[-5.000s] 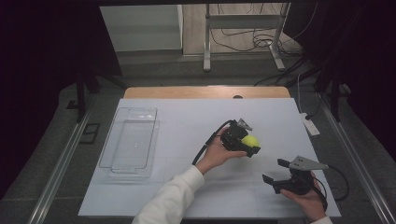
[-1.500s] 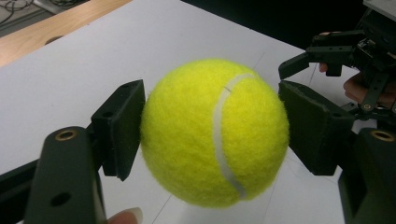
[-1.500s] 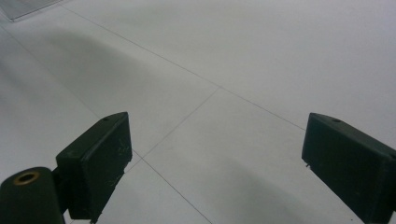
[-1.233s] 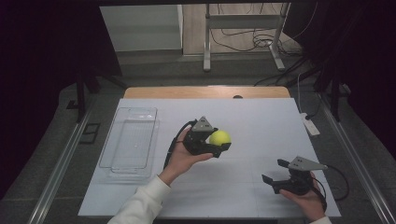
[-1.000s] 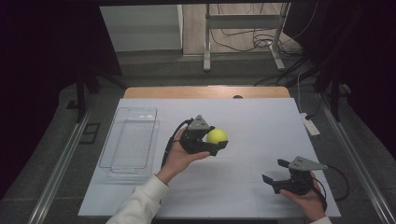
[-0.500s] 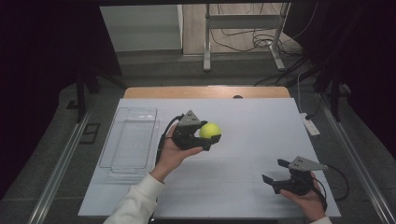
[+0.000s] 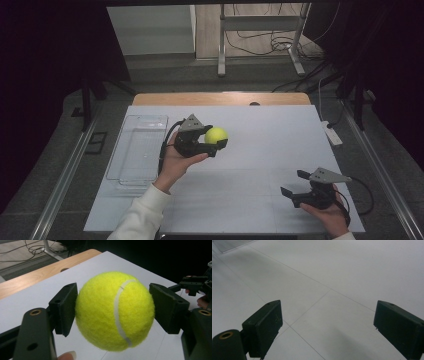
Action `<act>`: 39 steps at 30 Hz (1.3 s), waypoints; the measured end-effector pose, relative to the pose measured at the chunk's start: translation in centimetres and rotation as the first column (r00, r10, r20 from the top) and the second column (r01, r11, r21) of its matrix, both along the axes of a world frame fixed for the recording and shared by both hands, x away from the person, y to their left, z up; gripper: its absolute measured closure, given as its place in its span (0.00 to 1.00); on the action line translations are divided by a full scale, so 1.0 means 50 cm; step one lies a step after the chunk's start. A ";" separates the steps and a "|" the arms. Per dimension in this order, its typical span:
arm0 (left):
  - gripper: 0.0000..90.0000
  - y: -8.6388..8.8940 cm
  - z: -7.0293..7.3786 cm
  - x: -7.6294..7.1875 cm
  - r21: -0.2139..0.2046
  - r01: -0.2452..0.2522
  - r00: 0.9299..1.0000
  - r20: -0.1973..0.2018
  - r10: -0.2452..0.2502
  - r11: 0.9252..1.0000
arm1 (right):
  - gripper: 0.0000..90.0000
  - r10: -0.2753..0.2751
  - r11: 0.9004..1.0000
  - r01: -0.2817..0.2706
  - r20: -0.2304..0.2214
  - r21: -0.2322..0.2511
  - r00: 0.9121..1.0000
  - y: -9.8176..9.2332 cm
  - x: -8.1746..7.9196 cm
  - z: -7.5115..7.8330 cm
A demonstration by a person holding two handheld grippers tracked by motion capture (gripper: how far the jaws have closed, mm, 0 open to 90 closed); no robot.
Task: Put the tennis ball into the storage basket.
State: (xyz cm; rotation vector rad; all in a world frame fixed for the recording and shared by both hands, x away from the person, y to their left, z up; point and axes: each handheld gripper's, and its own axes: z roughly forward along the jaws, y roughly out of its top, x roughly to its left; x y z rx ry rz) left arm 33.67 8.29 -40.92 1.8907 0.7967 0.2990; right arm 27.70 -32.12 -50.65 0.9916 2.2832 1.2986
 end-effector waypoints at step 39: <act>0.31 0.072 0.032 0.003 -0.017 -0.101 0.994 0.048 0.102 0.995 | 0.10 0.000 1.000 0.000 -0.003 -0.005 1.000 -0.001 0.001 -0.001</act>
